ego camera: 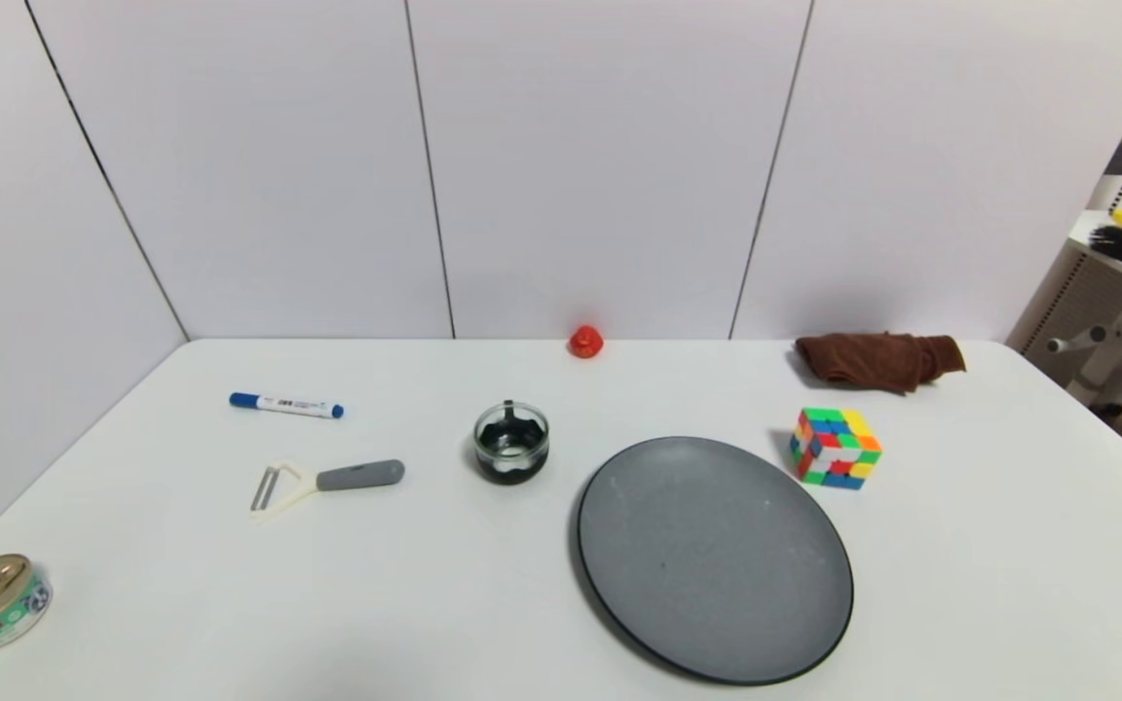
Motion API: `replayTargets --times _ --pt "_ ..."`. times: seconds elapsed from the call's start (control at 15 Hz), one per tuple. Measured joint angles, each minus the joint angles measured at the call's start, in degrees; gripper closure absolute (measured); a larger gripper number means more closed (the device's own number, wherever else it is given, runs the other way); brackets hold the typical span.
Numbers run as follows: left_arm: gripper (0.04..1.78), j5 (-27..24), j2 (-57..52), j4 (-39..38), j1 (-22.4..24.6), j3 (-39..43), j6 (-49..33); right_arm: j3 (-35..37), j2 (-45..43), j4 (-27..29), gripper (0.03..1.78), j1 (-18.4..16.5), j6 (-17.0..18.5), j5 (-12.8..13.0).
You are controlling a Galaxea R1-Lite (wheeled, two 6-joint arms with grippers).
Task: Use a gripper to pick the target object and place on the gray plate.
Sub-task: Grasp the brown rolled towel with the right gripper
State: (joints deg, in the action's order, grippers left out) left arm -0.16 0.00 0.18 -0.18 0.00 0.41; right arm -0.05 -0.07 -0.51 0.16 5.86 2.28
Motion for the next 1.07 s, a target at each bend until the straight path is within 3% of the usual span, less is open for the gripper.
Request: replayTargets --times 0.27,0.47,0.73,1.07 --pt "0.13 0.0 0.0 0.0 0.0 0.0 -0.1 -0.1 1.4 0.7 0.11 0.0 -0.3 0.0" --pt "0.13 0.0 0.0 0.0 0.0 0.0 0.0 -4.5 6.7 3.9 0.11 0.2 -0.5 -0.5" --pt "0.13 0.0 0.0 0.0 0.0 0.0 0.0 -19.2 19.4 13.5 0.11 0.4 -0.5 -0.8" --pt "0.13 0.0 0.0 0.0 0.0 0.0 0.0 -42.3 43.0 22.2 0.11 -0.5 -0.3 -1.3"
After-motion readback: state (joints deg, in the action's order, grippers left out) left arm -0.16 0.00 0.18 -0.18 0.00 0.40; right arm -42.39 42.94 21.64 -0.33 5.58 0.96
